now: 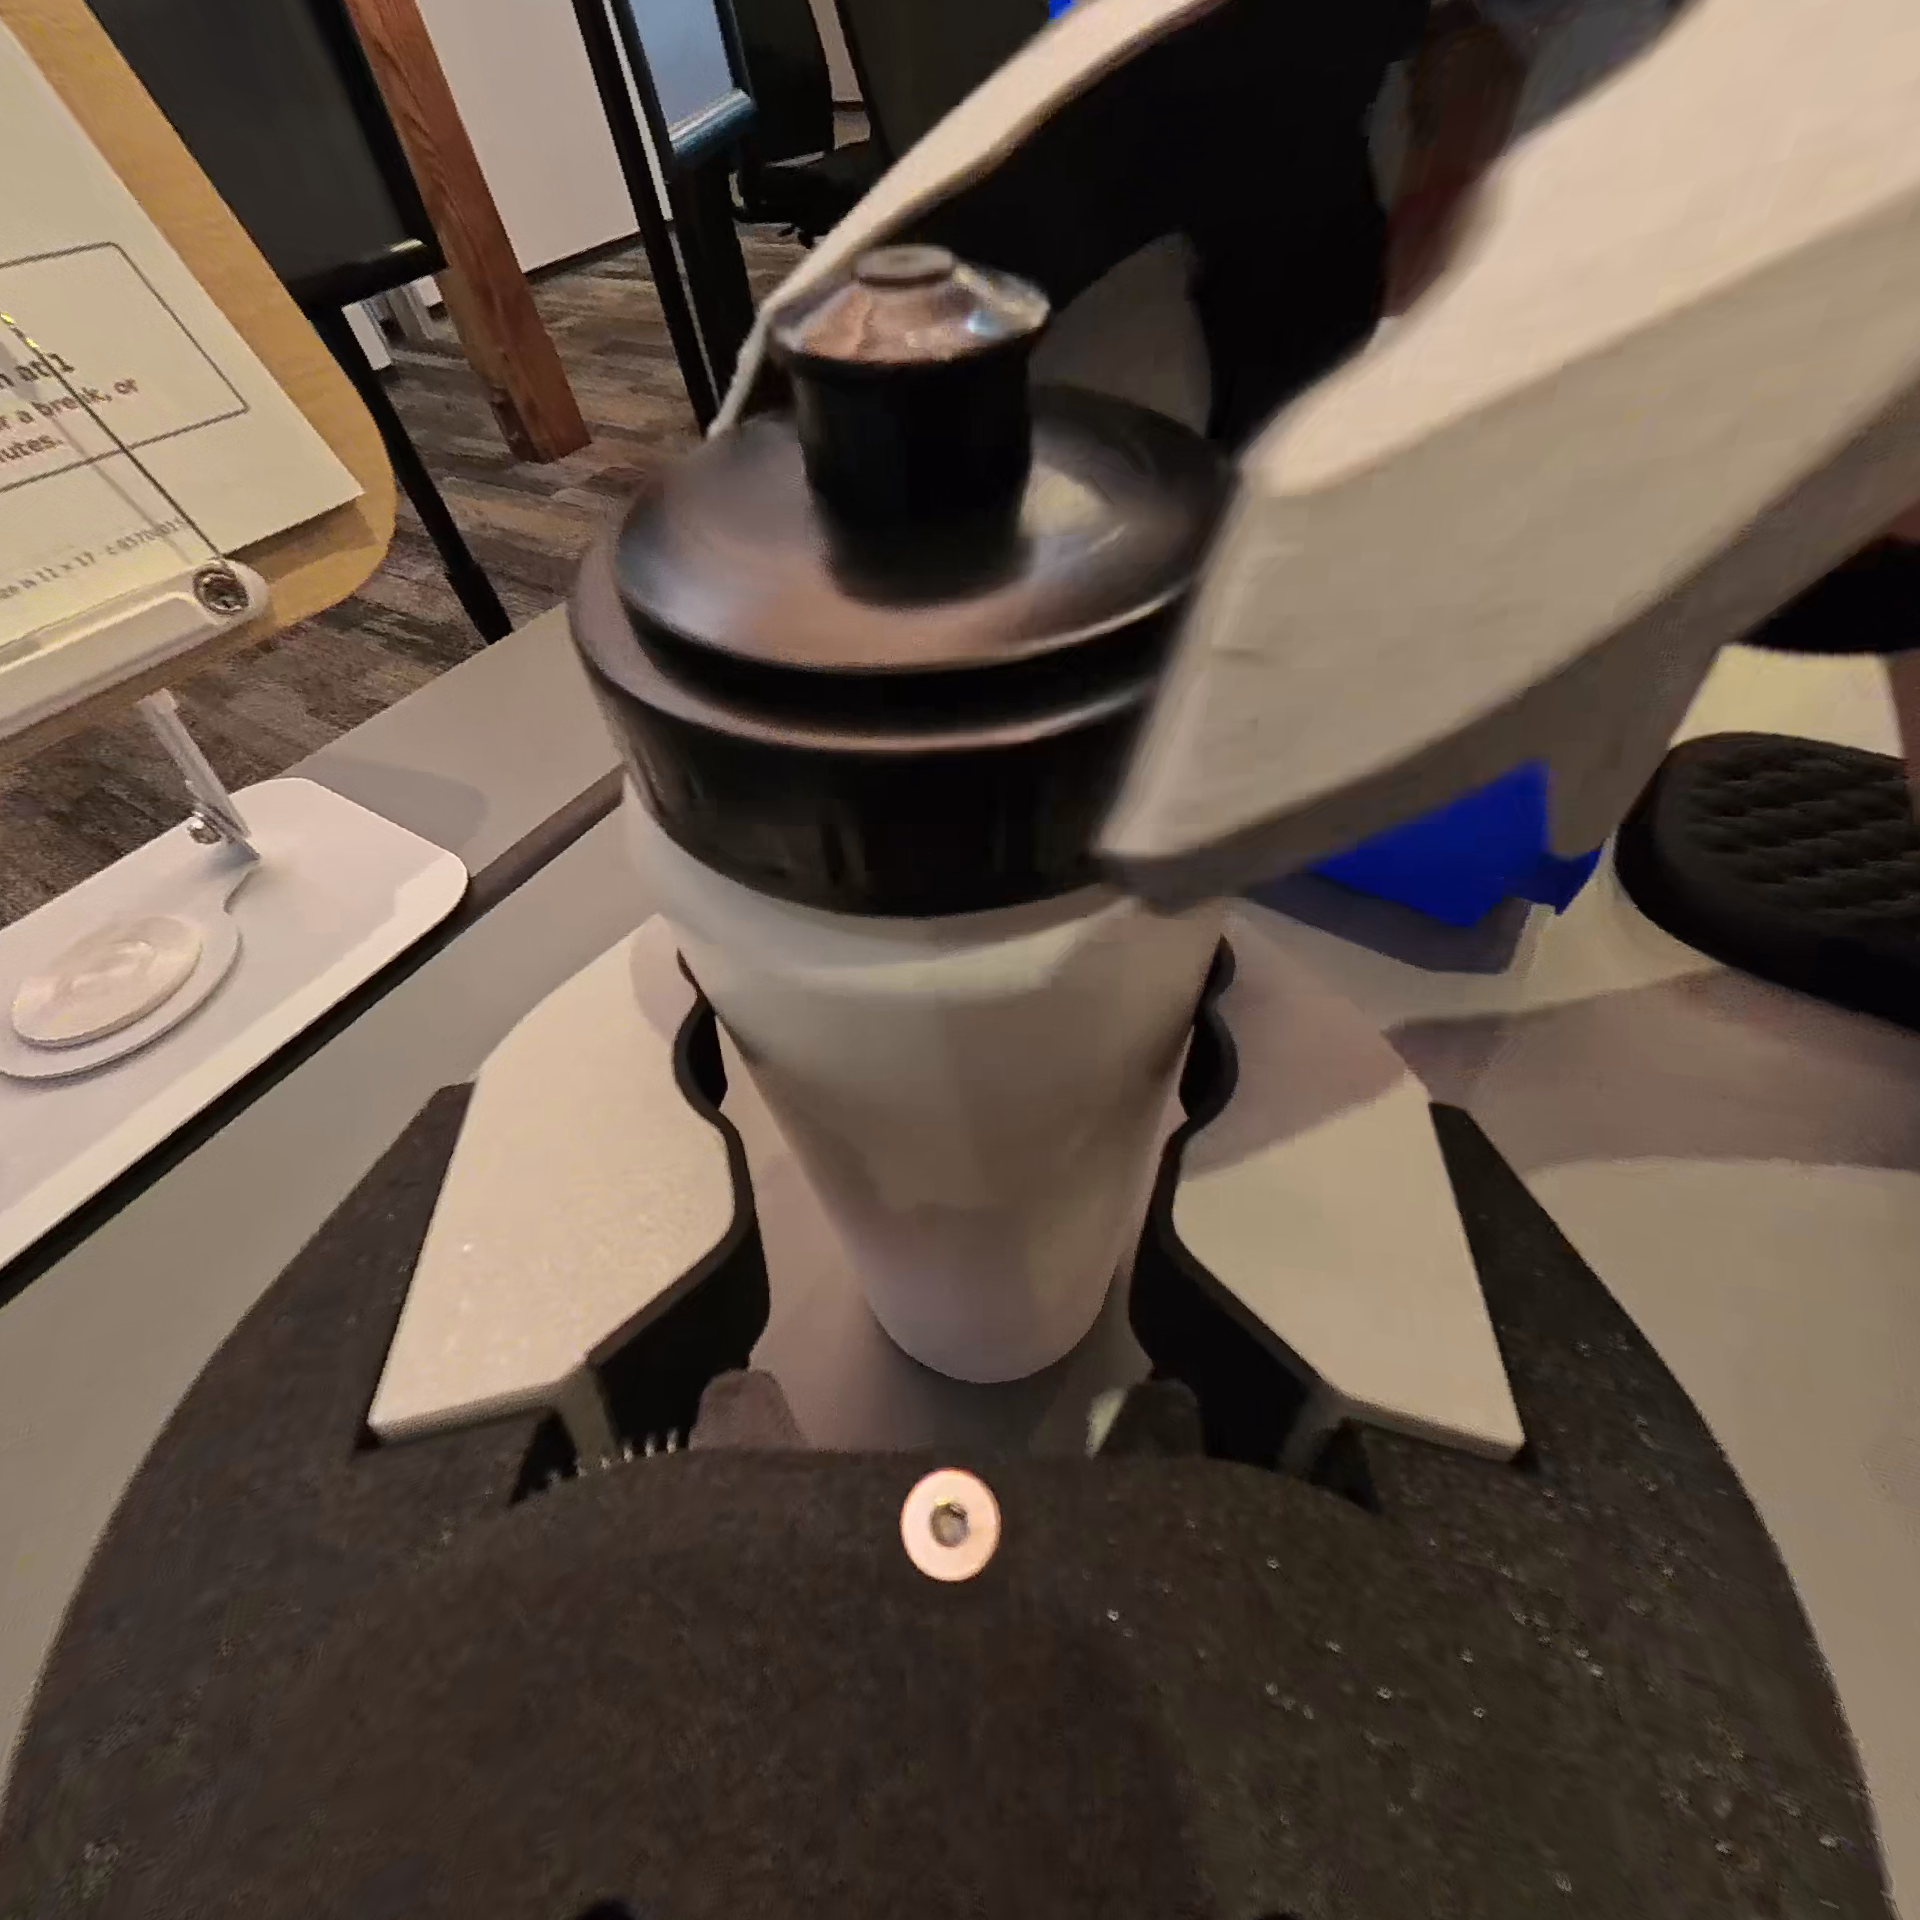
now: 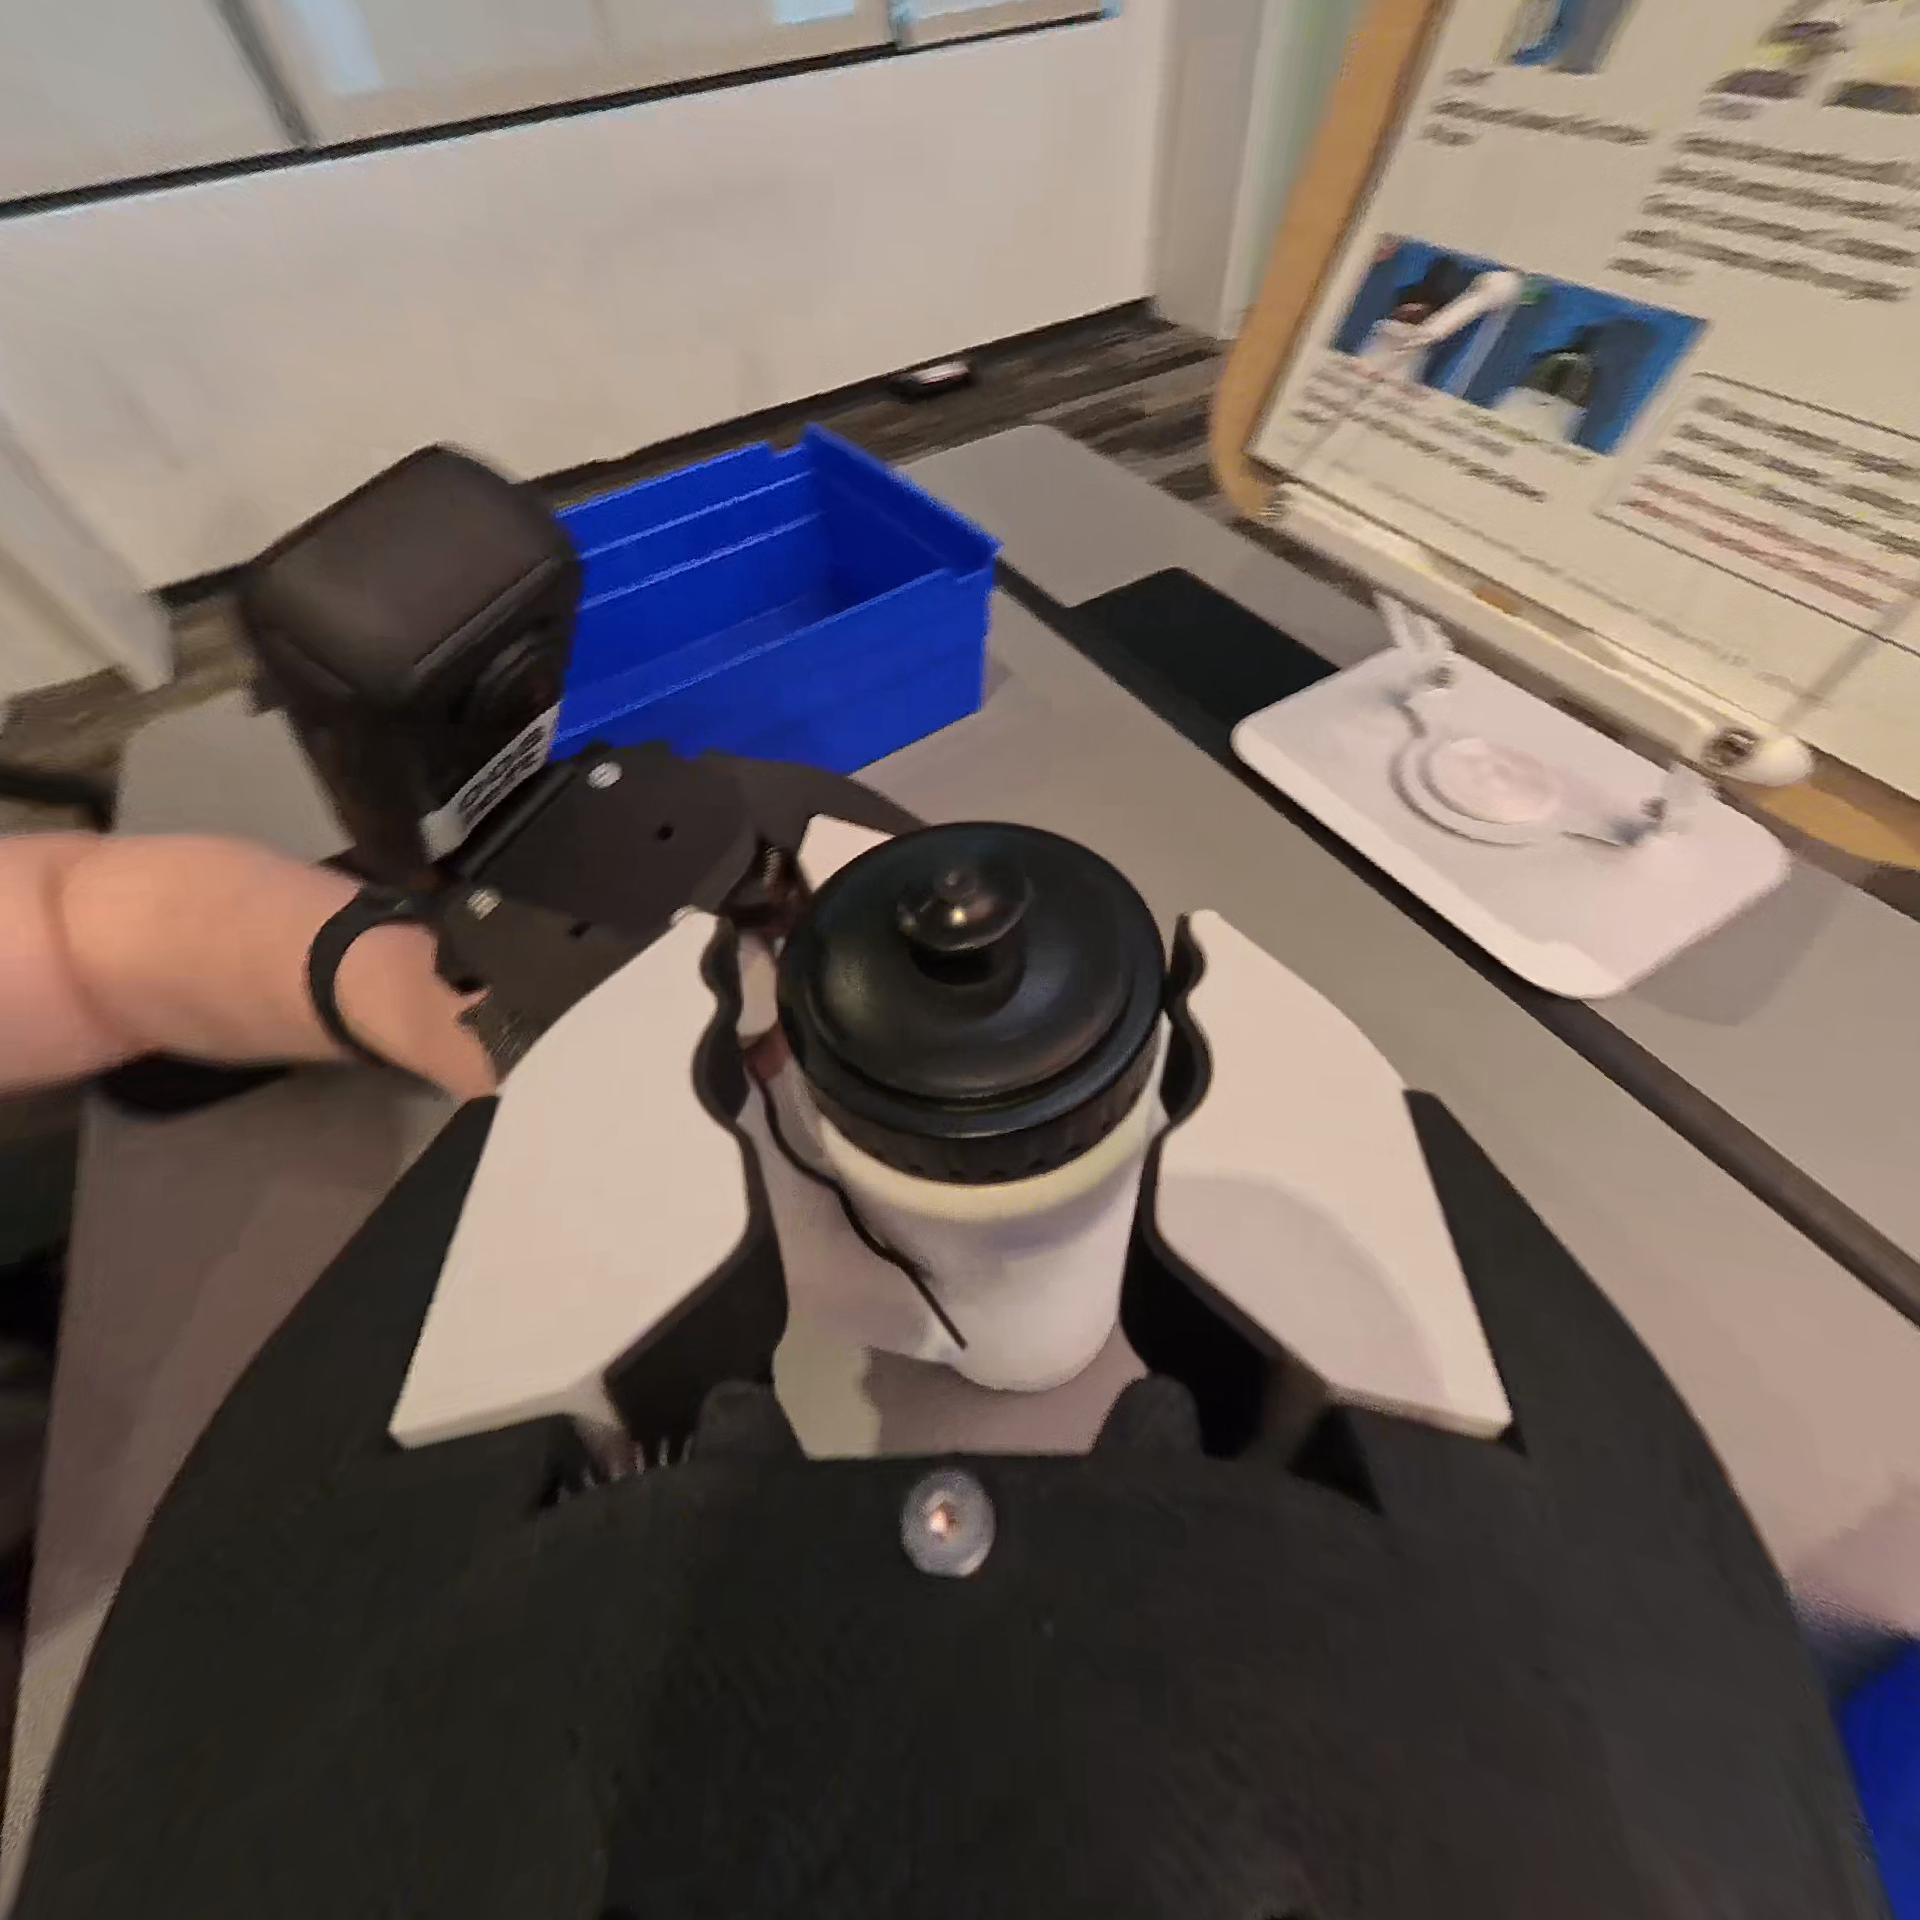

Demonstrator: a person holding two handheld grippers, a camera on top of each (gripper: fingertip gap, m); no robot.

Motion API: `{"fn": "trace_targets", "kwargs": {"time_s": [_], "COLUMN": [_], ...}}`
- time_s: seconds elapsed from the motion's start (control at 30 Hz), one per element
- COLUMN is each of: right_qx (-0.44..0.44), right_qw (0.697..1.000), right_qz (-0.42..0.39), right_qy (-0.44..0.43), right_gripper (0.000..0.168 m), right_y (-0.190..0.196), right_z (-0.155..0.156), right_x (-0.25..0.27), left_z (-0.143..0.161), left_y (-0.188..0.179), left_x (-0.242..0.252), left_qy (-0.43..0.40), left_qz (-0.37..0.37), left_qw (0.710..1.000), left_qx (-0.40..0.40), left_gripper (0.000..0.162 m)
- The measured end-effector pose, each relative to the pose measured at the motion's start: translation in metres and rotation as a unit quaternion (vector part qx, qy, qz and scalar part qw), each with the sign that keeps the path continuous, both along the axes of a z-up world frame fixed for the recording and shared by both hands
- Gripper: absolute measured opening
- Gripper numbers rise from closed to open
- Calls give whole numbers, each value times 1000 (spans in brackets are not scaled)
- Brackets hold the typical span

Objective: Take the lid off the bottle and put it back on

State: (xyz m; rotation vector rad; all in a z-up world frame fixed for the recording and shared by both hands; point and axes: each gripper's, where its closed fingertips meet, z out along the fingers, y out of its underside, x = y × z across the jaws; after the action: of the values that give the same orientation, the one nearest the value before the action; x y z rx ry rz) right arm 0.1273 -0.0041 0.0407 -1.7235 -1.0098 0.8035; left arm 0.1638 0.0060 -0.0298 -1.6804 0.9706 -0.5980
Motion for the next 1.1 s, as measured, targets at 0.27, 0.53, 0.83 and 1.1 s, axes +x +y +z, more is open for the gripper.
{"fn": "trace_targets", "kwargs": {"time_s": [0.27, 0.53, 0.83, 1.1], "right_qx": [14, 41, 77, 78], "right_qw": [1000, 989, 996, 984], "right_qz": [-15, -140, 45, -163], "right_qy": [-14, -5, -1, 3], "right_gripper": [72, 72, 77, 77], "right_y": [6, 15, -1, 17], "right_z": [-2, -1, 0, 1], "right_x": [5, 4, 1, 1], "left_z": [0, 0, -1, -2], "left_y": [2, 12, -10, 2], "left_x": [0, -4, 7, 1], "left_qy": [-10, -6, 0, 4], "left_qz": [5, 49, -53, 22], "left_qw": [1000, 999, 998, 999], "left_qx": [-13, -12, -17, -31], "left_gripper": [87, 87, 87, 86]}}
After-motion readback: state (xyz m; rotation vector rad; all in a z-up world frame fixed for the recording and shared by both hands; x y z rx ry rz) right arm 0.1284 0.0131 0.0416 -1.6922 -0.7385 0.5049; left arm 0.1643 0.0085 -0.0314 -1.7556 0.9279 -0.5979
